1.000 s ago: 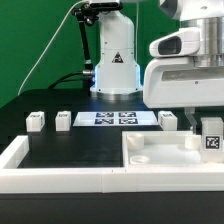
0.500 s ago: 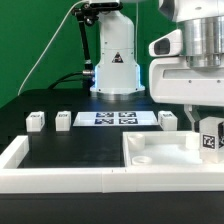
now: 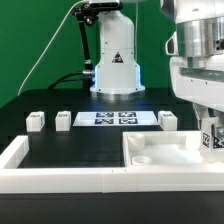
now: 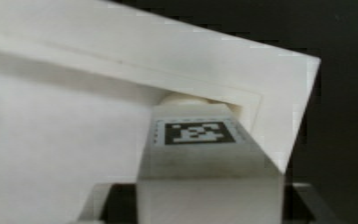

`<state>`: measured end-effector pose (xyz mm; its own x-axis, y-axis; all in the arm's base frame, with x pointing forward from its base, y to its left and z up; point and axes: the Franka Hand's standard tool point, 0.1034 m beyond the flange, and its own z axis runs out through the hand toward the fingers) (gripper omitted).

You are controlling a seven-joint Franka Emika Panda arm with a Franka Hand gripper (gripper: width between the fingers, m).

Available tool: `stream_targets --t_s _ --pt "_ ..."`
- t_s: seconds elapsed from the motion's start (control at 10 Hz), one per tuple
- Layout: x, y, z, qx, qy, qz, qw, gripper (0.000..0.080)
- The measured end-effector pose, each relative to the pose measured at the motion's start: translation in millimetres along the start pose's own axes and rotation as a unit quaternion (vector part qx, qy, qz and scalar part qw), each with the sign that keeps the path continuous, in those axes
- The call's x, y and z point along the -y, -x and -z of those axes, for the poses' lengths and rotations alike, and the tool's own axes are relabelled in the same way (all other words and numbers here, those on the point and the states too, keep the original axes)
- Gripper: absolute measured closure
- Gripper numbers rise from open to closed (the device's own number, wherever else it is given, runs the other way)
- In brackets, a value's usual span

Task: Assemble square table

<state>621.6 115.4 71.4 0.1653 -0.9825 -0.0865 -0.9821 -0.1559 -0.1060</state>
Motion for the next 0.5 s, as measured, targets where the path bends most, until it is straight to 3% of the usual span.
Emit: stream_targets --t_s 0.4,0.5 --pt "-0.2 -0.1 -0.2 0.014 -0.001 -0.121 0.993 0.0507" --pt "-0.3 1.7 -0.6 0.018 -0.001 -0.160 0.987 0.0387"
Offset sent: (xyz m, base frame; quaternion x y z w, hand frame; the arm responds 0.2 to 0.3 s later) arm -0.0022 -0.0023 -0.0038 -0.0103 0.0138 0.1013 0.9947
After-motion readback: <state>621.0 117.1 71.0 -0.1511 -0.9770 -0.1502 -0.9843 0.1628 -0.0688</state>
